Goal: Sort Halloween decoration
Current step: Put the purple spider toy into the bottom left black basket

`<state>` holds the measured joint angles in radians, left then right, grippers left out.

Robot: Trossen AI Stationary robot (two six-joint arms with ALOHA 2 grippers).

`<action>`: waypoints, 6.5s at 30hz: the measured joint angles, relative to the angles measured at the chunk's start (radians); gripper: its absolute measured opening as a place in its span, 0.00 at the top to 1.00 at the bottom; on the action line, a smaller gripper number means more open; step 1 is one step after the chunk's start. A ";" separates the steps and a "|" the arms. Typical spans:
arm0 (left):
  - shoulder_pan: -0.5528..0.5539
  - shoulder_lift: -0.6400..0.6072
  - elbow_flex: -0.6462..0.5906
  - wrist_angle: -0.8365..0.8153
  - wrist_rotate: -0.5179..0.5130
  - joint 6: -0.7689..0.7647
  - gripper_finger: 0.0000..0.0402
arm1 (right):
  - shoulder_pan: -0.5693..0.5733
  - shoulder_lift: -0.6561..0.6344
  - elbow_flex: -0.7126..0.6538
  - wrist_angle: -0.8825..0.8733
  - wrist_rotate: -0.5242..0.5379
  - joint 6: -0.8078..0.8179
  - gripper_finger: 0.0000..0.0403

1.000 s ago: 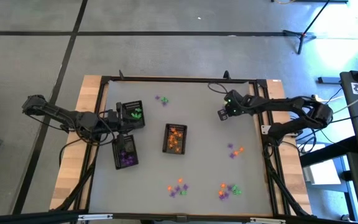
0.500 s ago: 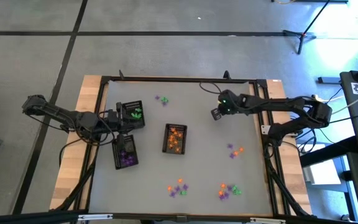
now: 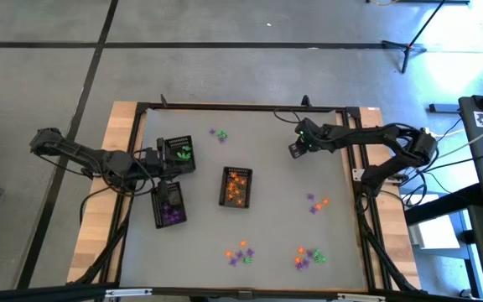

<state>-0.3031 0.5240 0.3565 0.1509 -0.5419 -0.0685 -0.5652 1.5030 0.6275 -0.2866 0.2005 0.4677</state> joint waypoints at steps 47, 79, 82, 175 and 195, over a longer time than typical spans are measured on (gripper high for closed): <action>0.000 0.000 0.000 -0.161 0.022 0.000 0.83 | 0.497 -0.069 0.341 0.232 -0.080 0.012 1.00; -0.054 0.275 0.000 0.024 0.133 0.270 0.59 | 0.572 0.428 0.751 0.410 -0.482 -0.029 1.00; -0.054 0.275 0.000 0.025 0.133 0.273 0.57 | 0.572 0.428 0.752 0.427 -0.481 -0.029 1.00; -0.184 0.266 0.349 -0.858 0.021 -0.194 1.00 | 0.553 0.342 0.752 0.342 -0.578 -0.163 0.59; -0.333 0.356 0.366 -1.240 0.170 -0.688 1.00 | 0.562 0.317 0.751 0.281 -0.539 -0.229 0.60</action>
<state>-0.6363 0.8799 0.7222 -1.0888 -0.3719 -0.7566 -0.0030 1.8202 1.3788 -0.0061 -0.3385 0.2390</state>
